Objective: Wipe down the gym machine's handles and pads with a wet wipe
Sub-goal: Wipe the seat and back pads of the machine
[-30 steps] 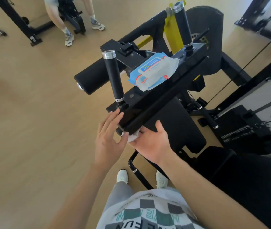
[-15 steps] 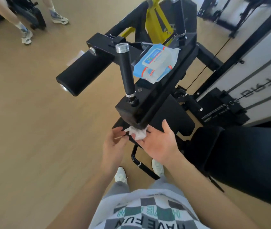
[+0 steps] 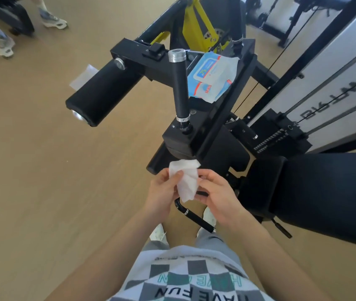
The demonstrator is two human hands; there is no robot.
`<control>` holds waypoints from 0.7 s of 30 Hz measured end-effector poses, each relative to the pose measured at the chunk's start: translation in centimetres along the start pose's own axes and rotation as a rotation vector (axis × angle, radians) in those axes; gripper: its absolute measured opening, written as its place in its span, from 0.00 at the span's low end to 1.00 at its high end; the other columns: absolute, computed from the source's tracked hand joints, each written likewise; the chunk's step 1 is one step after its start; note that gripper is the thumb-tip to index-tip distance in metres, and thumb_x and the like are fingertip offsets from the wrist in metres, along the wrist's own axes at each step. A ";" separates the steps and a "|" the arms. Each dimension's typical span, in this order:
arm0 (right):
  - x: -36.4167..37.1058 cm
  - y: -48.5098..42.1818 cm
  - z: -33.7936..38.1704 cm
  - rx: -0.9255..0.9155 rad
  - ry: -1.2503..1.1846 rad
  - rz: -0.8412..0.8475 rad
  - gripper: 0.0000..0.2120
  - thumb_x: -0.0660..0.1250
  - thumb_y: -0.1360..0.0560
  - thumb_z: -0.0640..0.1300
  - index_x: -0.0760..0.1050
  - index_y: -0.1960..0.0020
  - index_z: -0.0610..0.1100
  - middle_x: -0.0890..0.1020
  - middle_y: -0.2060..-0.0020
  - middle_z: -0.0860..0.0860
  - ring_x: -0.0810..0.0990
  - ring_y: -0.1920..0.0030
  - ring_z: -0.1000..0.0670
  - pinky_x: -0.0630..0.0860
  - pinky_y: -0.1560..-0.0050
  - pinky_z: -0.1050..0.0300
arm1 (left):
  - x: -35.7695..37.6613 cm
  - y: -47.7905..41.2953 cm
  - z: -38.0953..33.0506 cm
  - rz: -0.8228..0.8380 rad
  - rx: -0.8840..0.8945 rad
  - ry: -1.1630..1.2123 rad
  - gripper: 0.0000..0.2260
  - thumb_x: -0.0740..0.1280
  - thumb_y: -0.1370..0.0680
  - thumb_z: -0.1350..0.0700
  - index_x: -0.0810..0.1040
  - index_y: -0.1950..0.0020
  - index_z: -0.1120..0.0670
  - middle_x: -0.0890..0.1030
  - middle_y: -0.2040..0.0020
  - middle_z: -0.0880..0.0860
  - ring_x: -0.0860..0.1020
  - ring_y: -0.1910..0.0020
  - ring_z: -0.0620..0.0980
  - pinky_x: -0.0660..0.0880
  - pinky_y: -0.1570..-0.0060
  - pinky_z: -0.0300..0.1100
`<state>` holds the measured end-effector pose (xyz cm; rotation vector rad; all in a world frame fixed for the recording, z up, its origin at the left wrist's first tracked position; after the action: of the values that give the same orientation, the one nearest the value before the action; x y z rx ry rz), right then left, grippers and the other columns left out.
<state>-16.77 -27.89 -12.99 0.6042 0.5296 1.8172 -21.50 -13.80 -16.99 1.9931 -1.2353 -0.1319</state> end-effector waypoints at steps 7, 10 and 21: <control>-1.9 -0.1 5.8 -0.384 0.377 -0.209 0.23 0.68 0.20 0.35 0.74 0.29 0.54 0.76 0.34 0.58 0.78 0.37 0.60 0.78 0.43 0.65 | -6.2 -0.1 -2.9 -0.445 0.182 0.091 0.05 0.70 0.24 0.54 0.76 0.52 0.53 0.79 0.53 0.55 0.77 0.54 0.54 0.76 0.54 0.52; -1.2 -0.2 7.3 -0.509 0.477 -0.189 0.27 0.70 0.22 0.33 0.72 0.26 0.49 0.72 0.29 0.56 0.74 0.31 0.59 0.77 0.38 0.63 | -4.1 -0.8 -3.8 -0.374 0.182 0.169 0.04 0.70 0.21 0.58 0.79 0.48 0.57 0.82 0.52 0.54 0.81 0.51 0.54 0.78 0.49 0.52; -0.8 -0.2 8.1 -0.612 0.652 -0.185 0.26 0.71 0.24 0.31 0.74 0.28 0.46 0.71 0.31 0.58 0.73 0.31 0.59 0.76 0.35 0.63 | 2.2 0.1 -0.4 -0.261 0.043 0.403 0.04 0.72 0.20 0.60 0.83 0.53 0.60 0.85 0.50 0.58 0.85 0.47 0.57 0.82 0.42 0.52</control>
<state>-11.32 -28.05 -6.98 -0.4564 0.3971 1.8484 -20.23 -15.40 -15.96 2.0820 -0.7270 0.1641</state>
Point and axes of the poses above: each hand's wrist, its own y-axis away from the middle knuckle, its own x-axis out of the palm, z = x × y, the point moved 10 cm from there along -y, towards the middle knuckle
